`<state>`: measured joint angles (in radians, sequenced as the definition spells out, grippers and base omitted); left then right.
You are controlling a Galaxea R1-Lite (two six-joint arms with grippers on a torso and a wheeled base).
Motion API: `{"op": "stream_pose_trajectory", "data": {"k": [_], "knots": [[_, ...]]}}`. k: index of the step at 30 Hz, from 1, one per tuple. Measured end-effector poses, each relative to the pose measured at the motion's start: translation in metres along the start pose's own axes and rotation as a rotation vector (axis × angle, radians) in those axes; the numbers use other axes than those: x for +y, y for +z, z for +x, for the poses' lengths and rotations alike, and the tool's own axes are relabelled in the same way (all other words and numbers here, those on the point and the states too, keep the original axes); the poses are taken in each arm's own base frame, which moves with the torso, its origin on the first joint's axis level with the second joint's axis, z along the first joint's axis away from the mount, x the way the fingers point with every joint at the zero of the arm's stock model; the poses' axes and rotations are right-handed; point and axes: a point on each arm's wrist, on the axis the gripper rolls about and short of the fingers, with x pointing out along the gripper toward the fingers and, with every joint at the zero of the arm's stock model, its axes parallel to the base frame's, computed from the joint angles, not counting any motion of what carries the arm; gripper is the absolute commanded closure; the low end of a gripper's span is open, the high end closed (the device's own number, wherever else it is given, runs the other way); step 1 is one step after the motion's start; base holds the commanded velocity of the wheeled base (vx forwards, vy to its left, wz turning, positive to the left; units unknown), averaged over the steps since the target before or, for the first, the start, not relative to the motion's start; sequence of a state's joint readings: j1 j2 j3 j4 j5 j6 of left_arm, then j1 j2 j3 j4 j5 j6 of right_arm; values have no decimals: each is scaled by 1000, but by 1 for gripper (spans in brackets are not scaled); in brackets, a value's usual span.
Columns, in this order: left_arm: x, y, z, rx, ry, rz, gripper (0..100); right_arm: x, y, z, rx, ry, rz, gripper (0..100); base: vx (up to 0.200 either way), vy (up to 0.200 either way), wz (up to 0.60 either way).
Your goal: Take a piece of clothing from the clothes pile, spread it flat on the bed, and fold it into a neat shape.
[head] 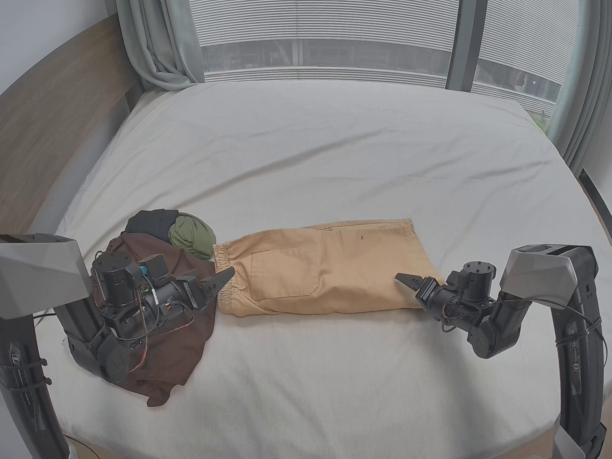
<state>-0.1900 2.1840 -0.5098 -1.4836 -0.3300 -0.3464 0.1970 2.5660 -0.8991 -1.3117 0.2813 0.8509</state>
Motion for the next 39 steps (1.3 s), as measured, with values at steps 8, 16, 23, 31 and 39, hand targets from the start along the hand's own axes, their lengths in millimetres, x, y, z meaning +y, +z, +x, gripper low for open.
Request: {"op": "stream_pose_trajectory", "data": {"k": [8, 16, 23, 31, 39], "knots": [[1, -2, 1, 3, 3, -3, 0, -3, -1, 3, -10, -6, -1, 100, 0, 0, 0], [2, -3, 2, 5, 5, -5, 0, -5, -6, 3, 4, -18, 2, 100, 0, 0, 0], [3, -2, 3, 3, 7, -28, 0, 2, -11, -3, 9, -3, -9, 100, 0, 0, 0], [4, -2, 3, 1, 8, -49, 0, 13, -19, -25, 42, -20, -31, 100, 0, 0, 0], [5, -3, 4, 7, 10, -55, 0, 15, -28, -65, 95, -79, -83, 100, 0, 0, 0]]}}
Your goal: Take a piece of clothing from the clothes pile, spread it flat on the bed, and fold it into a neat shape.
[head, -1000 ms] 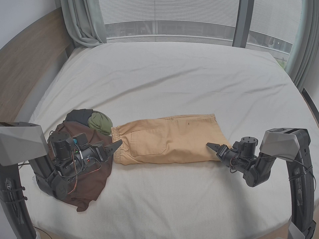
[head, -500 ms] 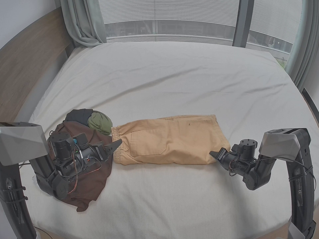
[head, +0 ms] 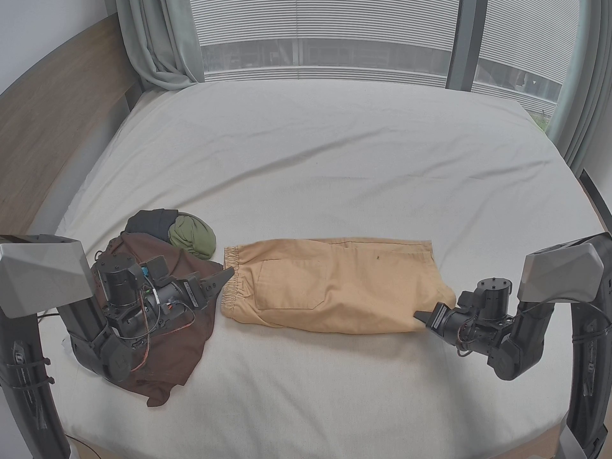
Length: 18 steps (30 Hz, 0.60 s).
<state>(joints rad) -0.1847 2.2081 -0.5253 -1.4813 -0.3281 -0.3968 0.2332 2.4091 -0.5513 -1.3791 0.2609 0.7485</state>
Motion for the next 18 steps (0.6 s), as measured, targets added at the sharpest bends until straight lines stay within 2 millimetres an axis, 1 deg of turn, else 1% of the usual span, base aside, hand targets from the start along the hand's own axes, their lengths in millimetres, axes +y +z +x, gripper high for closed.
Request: {"op": "stream_pose_trajectory", "data": {"k": [5, 11, 12, 18], "knots": [[1, -2, 1, 7, 3, -3, 0, -4, -6, -24, 25, -39, -47, 100, 0, 0, 0], [2, -6, 2, 18, 3, -8, 0, -13, -14, -49, 65, -102, -102, 100, 0, 0, 0], [3, -7, 3, 23, 0, -12, 0, -16, -17, -57, 75, -117, -114, 100, 0, 0, 0], [2, -11, 5, 29, -15, -48, 0, -17, -19, -67, 65, -117, -127, 100, 0, 0, 0]]}}
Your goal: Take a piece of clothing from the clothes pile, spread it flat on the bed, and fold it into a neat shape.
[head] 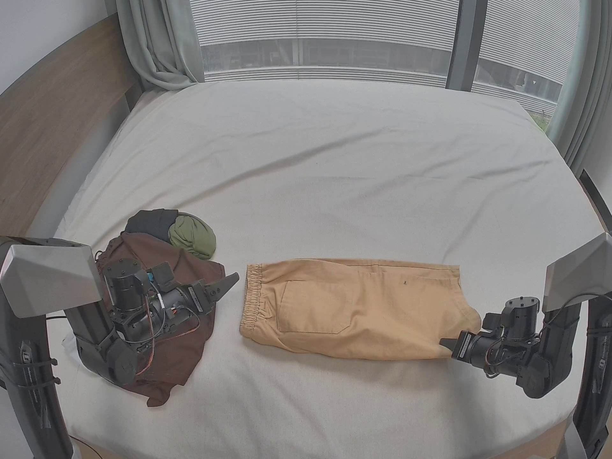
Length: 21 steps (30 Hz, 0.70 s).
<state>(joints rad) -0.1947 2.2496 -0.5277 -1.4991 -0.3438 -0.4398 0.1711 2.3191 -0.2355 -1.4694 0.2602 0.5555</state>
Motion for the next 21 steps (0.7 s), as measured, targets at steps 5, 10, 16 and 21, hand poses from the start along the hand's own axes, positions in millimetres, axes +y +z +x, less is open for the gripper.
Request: {"op": "stream_pose_trajectory", "data": {"k": [5, 10, 16, 21], "knots": [[-2, -3, 5, -14, -31, -12, 0, -4, -3, -2, 0, -10, 6, 100, 0, 0, 0], [0, -8, 11, -7, -35, -19, 0, -7, -5, -1, -6, -12, 4, 0, 0, 0, 0], [2, -13, 14, 6, -34, -25, 0, -10, -14, -4, 31, -29, 6, 0, 0, 0, 0], [3, -16, 16, 15, -35, -50, 0, -11, -24, -15, 84, -51, -22, 0, 0, 0, 0]]}}
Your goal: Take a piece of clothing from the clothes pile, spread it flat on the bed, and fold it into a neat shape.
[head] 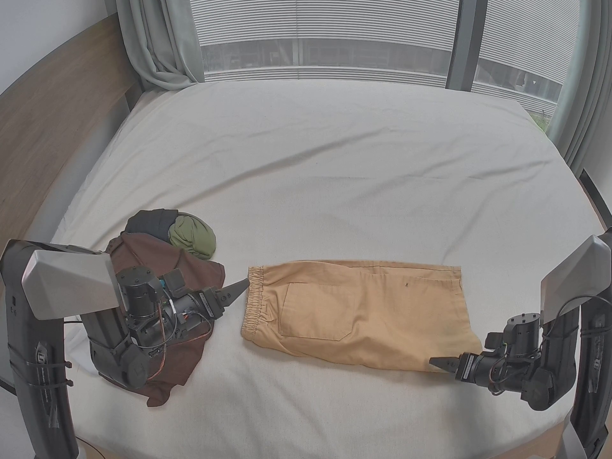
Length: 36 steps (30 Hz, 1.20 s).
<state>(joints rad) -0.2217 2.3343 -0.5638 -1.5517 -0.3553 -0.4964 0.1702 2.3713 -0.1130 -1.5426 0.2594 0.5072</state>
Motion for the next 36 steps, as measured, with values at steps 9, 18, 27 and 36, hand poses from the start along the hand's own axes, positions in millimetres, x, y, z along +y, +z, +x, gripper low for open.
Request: {"op": "stream_pose_trajectory", "data": {"k": [9, 18, 27, 36], "knots": [[0, -1, 1, 16, -24, -88, 0, 4, -16, -16, 80, -7, -58, 0, 0, 0, 0], [3, -3, 2, 33, -38, -122, 0, 19, -14, -23, 81, 65, -96, 0, 0, 0, 0], [6, -12, 2, 64, -25, -135, 0, 40, -27, -23, 139, 136, -170, 0, 0, 0, 0], [8, -31, 5, 123, -12, -184, 0, 54, -23, -17, 97, 208, -211, 0, 0, 0, 0]]}}
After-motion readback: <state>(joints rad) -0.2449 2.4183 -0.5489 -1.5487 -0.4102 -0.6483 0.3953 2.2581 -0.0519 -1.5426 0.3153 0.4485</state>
